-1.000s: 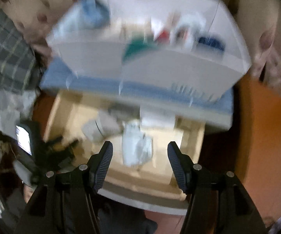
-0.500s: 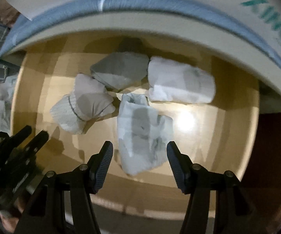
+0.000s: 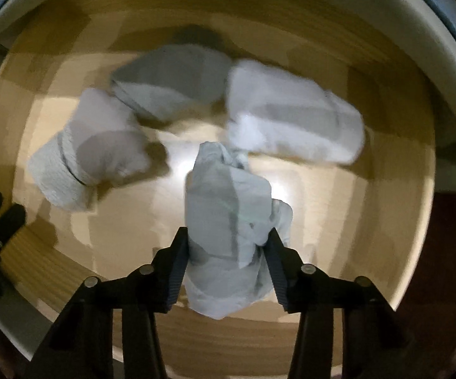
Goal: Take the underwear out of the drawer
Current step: 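Grasp the grey hexagon-patterned underwear with the left tool while the right tool holds the pale grey garment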
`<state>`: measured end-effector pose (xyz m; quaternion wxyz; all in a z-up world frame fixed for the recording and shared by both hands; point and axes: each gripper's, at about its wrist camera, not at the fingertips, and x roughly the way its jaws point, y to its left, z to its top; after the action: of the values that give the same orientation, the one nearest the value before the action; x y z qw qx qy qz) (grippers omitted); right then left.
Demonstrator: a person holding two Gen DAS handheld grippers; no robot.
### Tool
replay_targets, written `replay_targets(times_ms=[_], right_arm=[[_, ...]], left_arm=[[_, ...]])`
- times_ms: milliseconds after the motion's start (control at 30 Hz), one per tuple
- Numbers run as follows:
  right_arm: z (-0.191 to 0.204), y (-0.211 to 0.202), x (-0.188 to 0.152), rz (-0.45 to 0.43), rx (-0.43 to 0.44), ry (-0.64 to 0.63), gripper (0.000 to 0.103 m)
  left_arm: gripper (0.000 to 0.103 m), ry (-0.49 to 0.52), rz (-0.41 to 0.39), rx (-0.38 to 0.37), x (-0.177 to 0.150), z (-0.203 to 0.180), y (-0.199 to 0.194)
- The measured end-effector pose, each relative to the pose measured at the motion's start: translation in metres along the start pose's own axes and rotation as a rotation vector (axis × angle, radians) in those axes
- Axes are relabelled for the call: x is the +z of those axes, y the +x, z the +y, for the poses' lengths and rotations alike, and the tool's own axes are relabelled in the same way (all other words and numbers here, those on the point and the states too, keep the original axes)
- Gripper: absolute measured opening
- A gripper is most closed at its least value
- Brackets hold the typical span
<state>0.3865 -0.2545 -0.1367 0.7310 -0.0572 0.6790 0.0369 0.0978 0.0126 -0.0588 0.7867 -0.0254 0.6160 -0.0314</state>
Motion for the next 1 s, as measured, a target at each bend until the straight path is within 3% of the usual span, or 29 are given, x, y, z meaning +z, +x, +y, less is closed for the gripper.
replay_targets(times_ms=[267,667,867,1000], right_arm=[[-0.039,0.004,-0.032,0.038,-0.018,0.063,0.043],[-0.064,0.012,-0.056,0.063,-0.035,0.083,0.042],[-0.053,0.011,-0.057,0.053,-0.046,0.087,0.043],[-0.048,0.004,-0.054,0.053,-0.046,0.088,0.044]], left_arm=[[0.057,0.04,0.011,0.003,-0.001,-0.006,0.003],[0.057,0.118,0.033,-0.006,0.002,-0.014,0.006],[0.057,0.286,0.013,0.001,0.009,-0.027,0.001],[0.057,0.316,0.031,-0.075,0.02,-0.033,0.0]])
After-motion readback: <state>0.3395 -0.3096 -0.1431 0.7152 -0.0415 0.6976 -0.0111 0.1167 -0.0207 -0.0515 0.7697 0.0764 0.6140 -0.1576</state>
